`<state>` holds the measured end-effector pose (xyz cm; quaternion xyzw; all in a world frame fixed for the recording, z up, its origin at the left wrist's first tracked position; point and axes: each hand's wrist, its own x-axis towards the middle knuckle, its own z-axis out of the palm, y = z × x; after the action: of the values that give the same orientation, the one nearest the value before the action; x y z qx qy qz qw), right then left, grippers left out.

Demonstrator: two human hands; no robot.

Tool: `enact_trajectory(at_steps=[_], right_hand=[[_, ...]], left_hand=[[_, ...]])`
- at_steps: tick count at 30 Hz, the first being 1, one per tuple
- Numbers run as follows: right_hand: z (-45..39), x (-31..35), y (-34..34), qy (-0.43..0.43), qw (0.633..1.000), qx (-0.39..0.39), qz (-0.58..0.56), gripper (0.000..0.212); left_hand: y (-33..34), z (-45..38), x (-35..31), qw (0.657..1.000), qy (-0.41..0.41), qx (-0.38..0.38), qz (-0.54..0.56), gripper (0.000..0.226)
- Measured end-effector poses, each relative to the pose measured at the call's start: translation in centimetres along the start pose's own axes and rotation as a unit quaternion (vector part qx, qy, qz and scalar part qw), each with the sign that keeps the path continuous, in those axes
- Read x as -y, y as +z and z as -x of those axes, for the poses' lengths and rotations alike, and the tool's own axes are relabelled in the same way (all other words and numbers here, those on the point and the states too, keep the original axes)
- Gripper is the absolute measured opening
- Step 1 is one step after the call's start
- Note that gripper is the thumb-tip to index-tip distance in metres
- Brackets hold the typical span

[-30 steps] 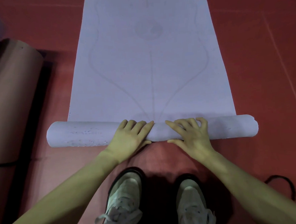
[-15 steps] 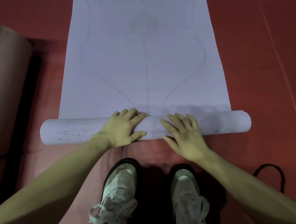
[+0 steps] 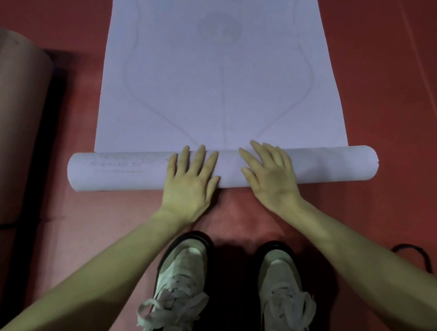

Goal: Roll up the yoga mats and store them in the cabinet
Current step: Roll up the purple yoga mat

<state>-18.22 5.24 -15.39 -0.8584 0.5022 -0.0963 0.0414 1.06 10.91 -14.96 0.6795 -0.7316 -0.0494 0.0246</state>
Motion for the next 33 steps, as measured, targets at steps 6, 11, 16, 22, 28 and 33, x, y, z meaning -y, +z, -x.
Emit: enact_trajectory(at_steps=[6, 11, 16, 22, 28, 33], right_hand=[[0.9, 0.5, -0.1, -0.023, 0.999, 0.024, 0.007, 0.049], [-2.5, -0.2, -0.3, -0.004, 0.999, 0.039, -0.021, 0.047], [-2.1, -0.3, -1.2, 0.004, 0.999, 0.036, -0.022, 0.05], [-2.5, -0.7, -1.1, 0.032, 0.996, 0.083, -0.013, 0.055], [-5.1, -1.2, -1.7, 0.036, 0.997, 0.06, -0.038, 0.055], [-4.6, -1.7, -1.4, 0.006, 0.999, 0.026, 0.017, 0.059]], left_hand=[[-0.6, -2.3, 1.1, 0.999, 0.013, 0.029, 0.012, 0.054], [-1.0, -0.6, -0.3, 1.0, 0.012, -0.008, 0.001, 0.052], [-1.1, -2.9, 0.2, 0.998, -0.015, 0.054, 0.024, 0.059], [-1.7, -4.4, 0.3, 0.999, 0.002, 0.024, 0.021, 0.059], [-1.3, -3.6, 0.2, 1.0, 0.01, -0.001, 0.016, 0.053], [-1.2, -7.1, 1.8, 0.999, 0.011, 0.033, 0.035, 0.061]])
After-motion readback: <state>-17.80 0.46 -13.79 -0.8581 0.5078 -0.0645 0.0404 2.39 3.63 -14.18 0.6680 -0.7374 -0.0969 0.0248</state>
